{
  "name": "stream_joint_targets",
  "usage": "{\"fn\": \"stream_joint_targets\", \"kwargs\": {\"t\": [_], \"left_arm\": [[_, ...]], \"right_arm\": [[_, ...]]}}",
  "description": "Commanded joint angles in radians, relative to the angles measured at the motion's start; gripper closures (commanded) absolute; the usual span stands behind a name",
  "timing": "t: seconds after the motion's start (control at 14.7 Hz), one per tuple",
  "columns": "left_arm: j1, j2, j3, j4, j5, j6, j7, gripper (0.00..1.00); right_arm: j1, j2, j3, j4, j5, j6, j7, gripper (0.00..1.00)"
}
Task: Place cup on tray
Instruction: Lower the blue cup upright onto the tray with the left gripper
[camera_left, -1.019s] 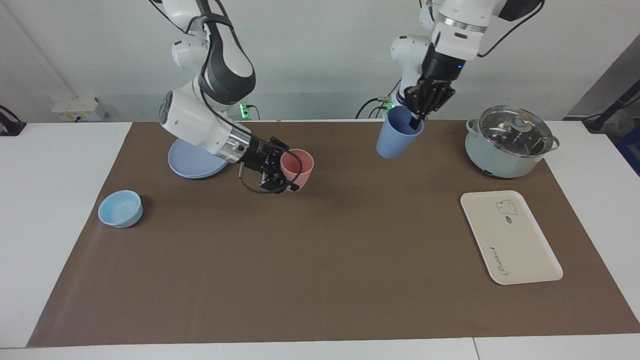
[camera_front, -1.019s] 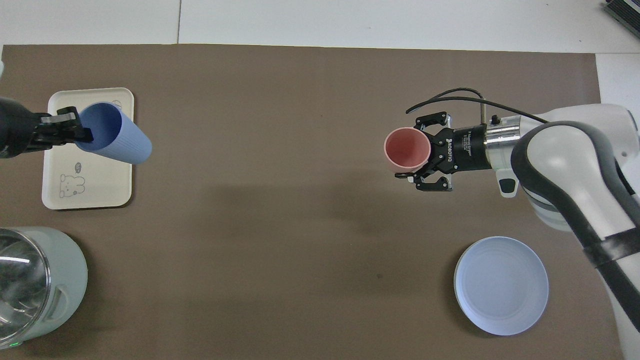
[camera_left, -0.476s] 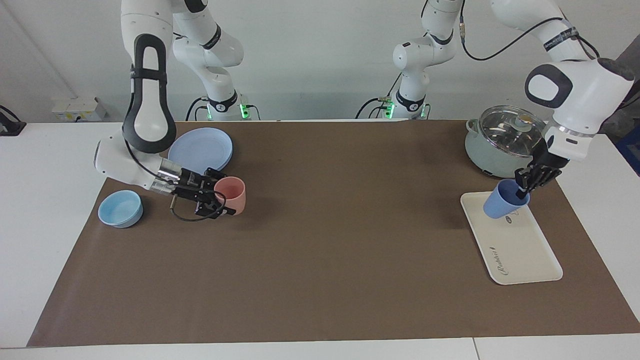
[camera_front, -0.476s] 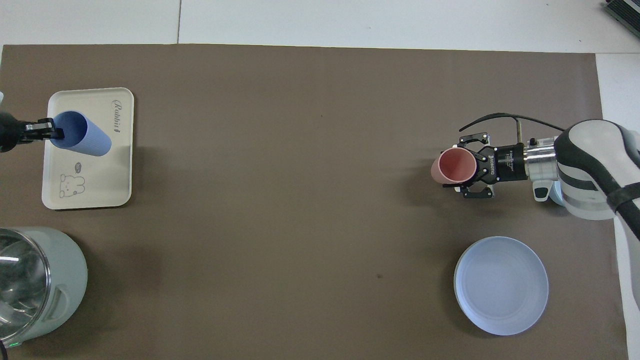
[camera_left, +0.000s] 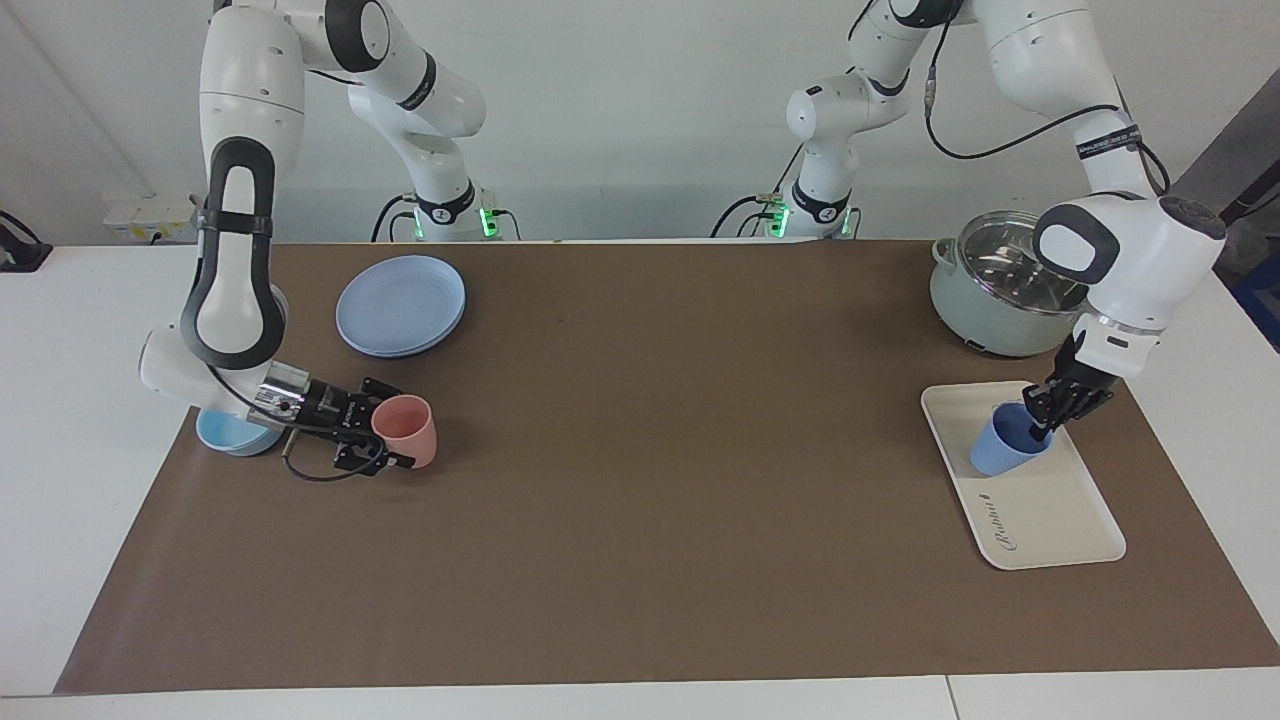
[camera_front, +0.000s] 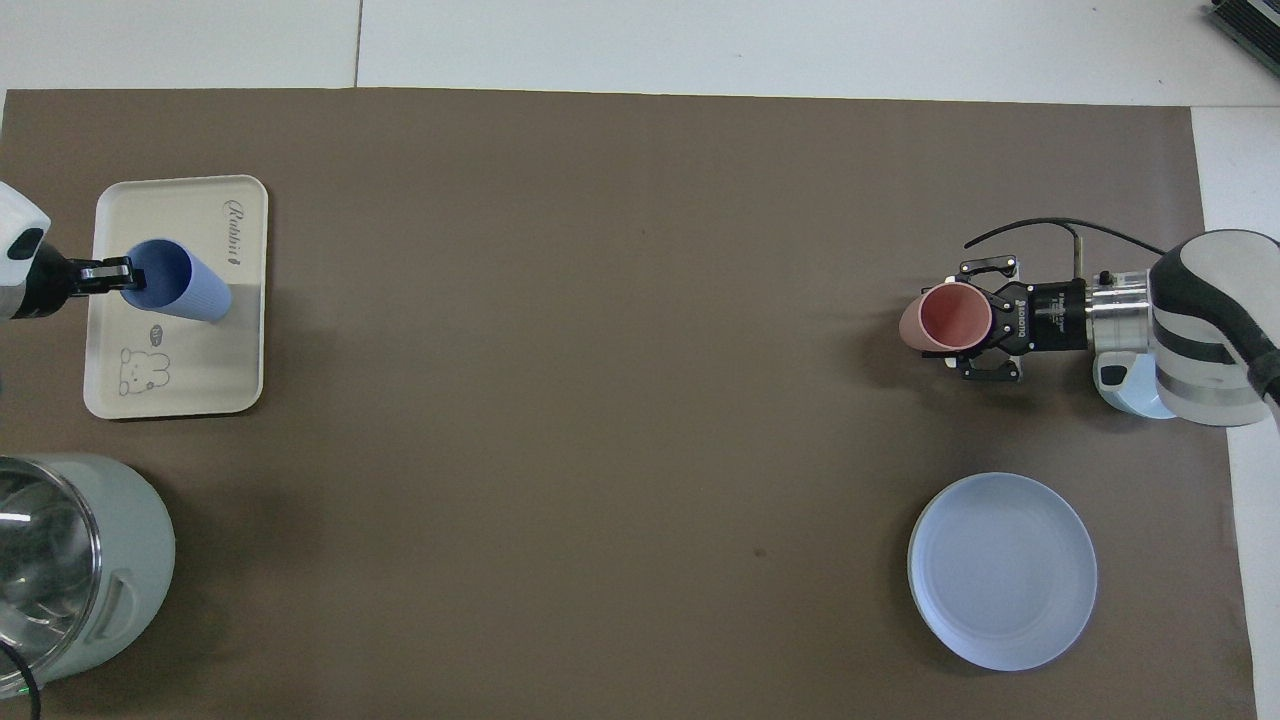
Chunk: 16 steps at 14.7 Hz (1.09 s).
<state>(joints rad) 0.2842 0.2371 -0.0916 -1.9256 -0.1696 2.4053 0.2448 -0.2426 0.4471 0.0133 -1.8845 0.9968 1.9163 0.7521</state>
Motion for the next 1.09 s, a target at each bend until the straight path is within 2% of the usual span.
{"fn": "stream_joint_targets", "kwargs": {"t": [0.0,0.14,0.34,0.41,0.48,0.54,0.61,0.88,1.02], "left_arm": [[0.007,-0.012,-0.013,0.003,-0.021,0.009,0.025,0.00],[0.003,-0.031,-0.014,0.031,-0.018,-0.067,0.024,0.00],[-0.007,-0.096,-0.017,0.095,0.015,-0.246,0.025,0.00],[-0.022,-0.119,-0.019,0.111,0.051,-0.308,0.024,0.00],[-0.042,-0.155,-0.020,0.114,0.096,-0.357,0.024,0.00],[-0.060,-0.194,-0.022,0.109,0.113,-0.403,0.022,0.00],[-0.082,-0.231,-0.020,0.105,0.119,-0.463,0.018,0.00],[-0.166,-0.323,-0.023,0.089,0.140,-0.647,-0.010,0.00],[-0.224,-0.350,-0.023,0.062,0.140,-0.675,-0.091,0.00]], "right_arm": [[-0.012,0.022,0.010,0.022,-0.020,-0.013,-0.014,1.00],[-0.012,0.024,0.010,0.022,-0.021,-0.008,-0.008,1.00],[-0.007,0.022,0.008,0.005,-0.033,0.004,-0.010,1.00],[-0.004,0.022,0.008,0.004,-0.034,0.007,-0.002,0.61],[-0.003,0.021,0.008,0.001,-0.037,0.033,0.000,0.27],[-0.001,0.019,0.008,-0.002,-0.049,0.050,0.000,0.11],[-0.004,0.018,0.008,-0.016,-0.058,0.068,-0.002,0.03],[-0.021,0.018,-0.003,-0.016,-0.115,0.078,-0.014,0.00],[-0.026,0.009,-0.007,-0.015,-0.126,0.099,-0.013,0.01]]}}
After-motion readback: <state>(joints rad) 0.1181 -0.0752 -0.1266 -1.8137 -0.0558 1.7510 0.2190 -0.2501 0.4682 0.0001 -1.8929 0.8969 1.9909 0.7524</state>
